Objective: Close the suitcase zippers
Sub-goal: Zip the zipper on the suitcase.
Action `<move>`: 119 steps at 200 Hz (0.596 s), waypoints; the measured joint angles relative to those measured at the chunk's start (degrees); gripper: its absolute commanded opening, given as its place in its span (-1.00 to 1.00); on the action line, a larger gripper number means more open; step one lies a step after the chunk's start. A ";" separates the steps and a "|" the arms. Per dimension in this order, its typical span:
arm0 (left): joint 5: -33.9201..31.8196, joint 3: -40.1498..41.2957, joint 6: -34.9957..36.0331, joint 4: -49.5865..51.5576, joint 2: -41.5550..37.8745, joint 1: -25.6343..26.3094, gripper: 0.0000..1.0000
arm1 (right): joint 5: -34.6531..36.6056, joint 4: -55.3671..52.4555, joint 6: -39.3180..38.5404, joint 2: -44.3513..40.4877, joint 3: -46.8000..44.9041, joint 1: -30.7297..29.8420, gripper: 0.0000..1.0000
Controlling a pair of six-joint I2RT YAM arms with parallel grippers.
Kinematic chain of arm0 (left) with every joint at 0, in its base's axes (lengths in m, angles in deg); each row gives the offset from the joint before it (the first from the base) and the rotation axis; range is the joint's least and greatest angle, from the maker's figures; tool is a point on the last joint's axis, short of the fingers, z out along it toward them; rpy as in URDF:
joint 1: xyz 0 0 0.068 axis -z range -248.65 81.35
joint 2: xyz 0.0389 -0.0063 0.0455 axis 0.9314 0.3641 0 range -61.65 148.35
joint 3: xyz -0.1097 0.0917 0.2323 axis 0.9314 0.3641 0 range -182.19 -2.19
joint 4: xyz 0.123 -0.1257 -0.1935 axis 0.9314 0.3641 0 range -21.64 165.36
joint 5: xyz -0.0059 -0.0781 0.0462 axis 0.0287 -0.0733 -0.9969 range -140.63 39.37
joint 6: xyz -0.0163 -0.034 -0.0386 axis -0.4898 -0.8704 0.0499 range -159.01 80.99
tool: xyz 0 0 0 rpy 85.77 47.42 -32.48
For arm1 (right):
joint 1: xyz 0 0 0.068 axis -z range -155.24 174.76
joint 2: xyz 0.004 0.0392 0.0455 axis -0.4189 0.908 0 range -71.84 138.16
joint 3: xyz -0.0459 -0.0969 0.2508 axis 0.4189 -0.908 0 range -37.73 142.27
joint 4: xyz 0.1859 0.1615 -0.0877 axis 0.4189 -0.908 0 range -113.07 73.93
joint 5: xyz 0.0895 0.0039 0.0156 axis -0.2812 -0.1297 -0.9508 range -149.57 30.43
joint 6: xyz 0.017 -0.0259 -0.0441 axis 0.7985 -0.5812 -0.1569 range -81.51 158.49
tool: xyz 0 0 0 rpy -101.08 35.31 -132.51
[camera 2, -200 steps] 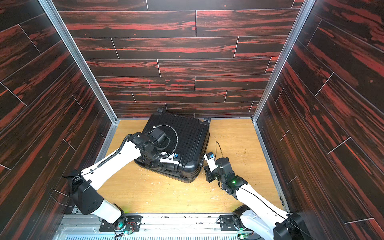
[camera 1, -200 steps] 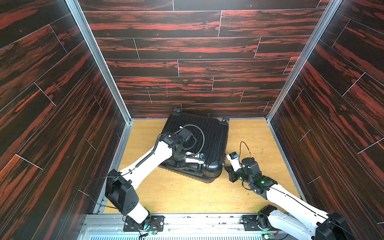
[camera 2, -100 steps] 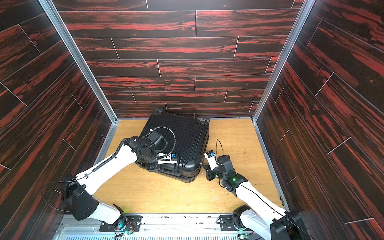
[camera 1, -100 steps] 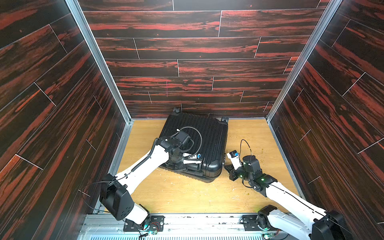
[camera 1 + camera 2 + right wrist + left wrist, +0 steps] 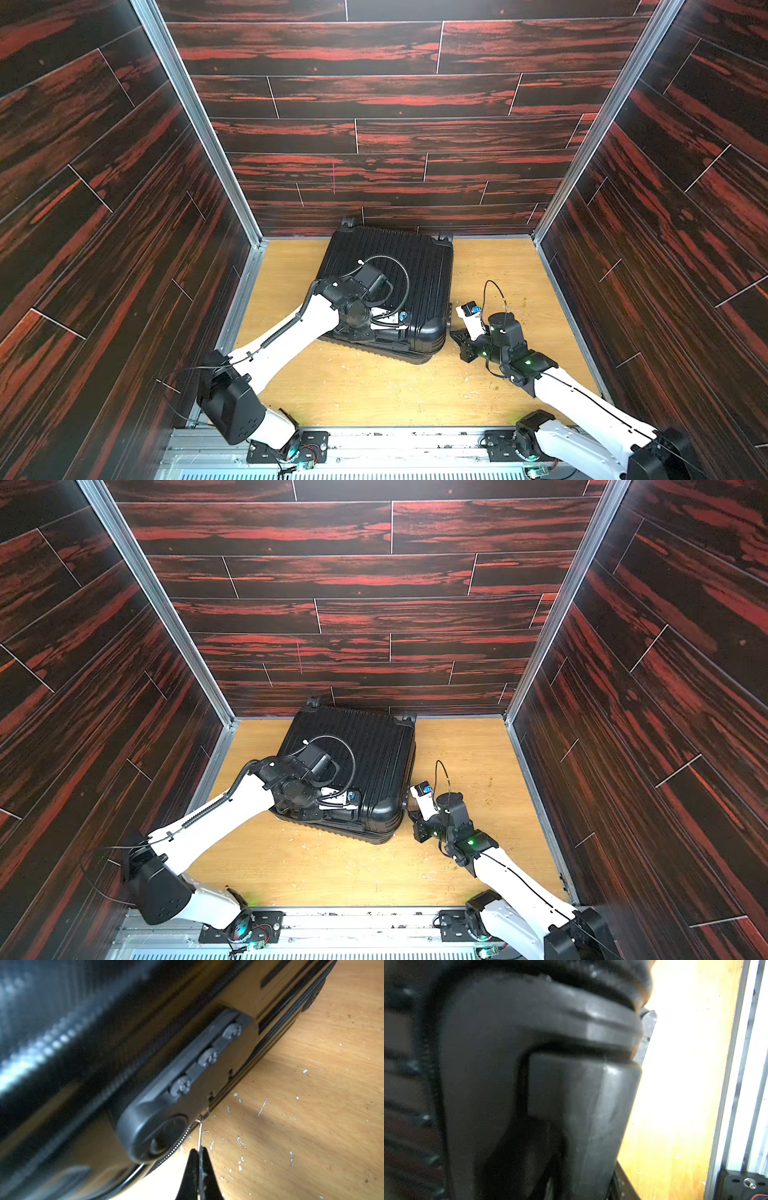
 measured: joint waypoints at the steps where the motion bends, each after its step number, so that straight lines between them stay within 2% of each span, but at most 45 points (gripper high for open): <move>1: -0.04 0.00 0.00 -0.04 -0.09 0.02 -0.66 | -0.02 -0.02 0.00 -0.04 0.00 -0.02 -1.00; 42: -3.19 0.00 0.59 -1.64 -2.91 1.09 -0.66 | -0.90 0.00 0.02 -1.03 -0.22 -0.98 -1.00; 119: -11.19 0.33 3.06 -2.43 -3.32 1.84 -0.65 | -0.63 -0.24 0.28 -1.09 -0.22 -5.38 -1.00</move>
